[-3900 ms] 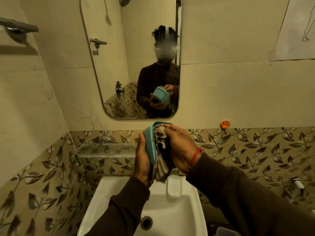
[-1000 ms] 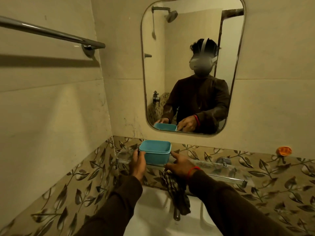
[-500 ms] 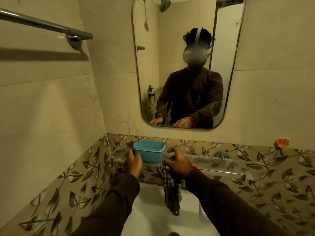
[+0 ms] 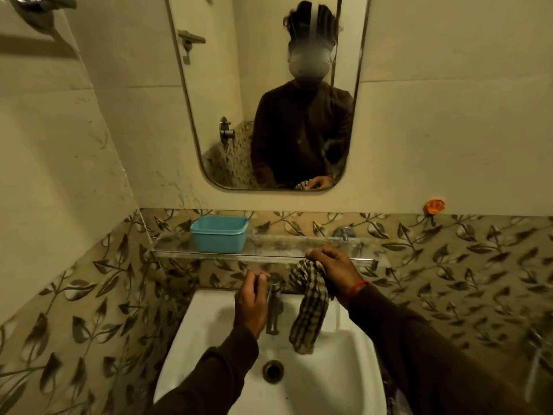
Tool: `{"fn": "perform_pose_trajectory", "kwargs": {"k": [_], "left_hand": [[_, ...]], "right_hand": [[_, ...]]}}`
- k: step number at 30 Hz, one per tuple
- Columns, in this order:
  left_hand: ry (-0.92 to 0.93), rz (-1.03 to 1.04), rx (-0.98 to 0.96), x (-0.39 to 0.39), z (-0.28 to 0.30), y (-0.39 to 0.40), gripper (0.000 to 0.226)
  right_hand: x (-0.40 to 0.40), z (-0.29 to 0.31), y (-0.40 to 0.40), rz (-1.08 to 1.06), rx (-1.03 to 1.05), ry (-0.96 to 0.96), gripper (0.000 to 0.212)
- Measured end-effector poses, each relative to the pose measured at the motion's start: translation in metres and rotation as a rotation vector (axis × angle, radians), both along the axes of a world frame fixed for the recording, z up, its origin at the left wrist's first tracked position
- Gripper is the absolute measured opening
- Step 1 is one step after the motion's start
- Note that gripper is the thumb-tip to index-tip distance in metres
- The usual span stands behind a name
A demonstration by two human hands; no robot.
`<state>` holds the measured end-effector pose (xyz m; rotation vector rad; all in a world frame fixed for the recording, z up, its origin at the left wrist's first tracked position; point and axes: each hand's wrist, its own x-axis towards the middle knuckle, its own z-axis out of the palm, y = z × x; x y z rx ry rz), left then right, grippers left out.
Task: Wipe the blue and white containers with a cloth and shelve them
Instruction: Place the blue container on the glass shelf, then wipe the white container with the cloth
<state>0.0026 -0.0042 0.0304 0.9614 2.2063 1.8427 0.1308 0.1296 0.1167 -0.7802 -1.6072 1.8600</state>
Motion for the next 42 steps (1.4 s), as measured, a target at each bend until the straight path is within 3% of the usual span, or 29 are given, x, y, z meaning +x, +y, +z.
{"fn": "perform_pose_trajectory", "kwargs": {"k": [4, 8, 13, 19, 25, 28, 32, 35, 39, 42], "left_hand": [[-0.205, -0.144, -0.188, 0.025, -0.030, 0.020, 0.024], [-0.312, -0.235, -0.361, 0.046, -0.055, 0.049, 0.017], [-0.564, -0.145, -0.527, 0.061, -0.079, 0.084, 0.023], [-0.806, -0.042, -0.558, 0.068, -0.101, 0.110, 0.056], [-0.919, 0.038, -0.520, 0.071, -0.110, 0.119, 0.050], [-0.898, 0.044, -0.509, 0.073, -0.109, 0.118, 0.043], [-0.864, 0.046, -0.420, 0.068, -0.106, 0.113, 0.041], [-0.962, 0.006, -0.278, 0.066, -0.104, 0.102, 0.036], [-1.223, -0.131, -0.017, 0.079, -0.093, 0.076, 0.040], [-1.350, -0.317, 0.172, 0.086, -0.081, 0.061, 0.055]], "right_hand": [[0.033, -0.023, 0.009, -0.104, -0.037, -0.044, 0.025], [0.063, -0.042, 0.019, -0.162, -0.100, -0.094, 0.026], [0.081, -0.060, 0.028, -0.267, -0.157, -0.038, 0.024], [0.082, -0.071, 0.038, -0.425, -0.272, 0.074, 0.018], [0.080, -0.077, 0.045, -0.480, -0.449, 0.158, 0.019], [0.078, -0.080, 0.049, -0.488, -0.566, 0.195, 0.030], [0.073, -0.086, 0.054, -0.376, -0.693, 0.257, 0.046], [0.067, -0.085, 0.049, -0.290, -0.741, 0.306, 0.051], [0.057, -0.083, 0.033, -0.246, -0.645, 0.209, 0.043], [0.049, -0.082, 0.011, -0.215, -0.324, 0.056, 0.026]]}}
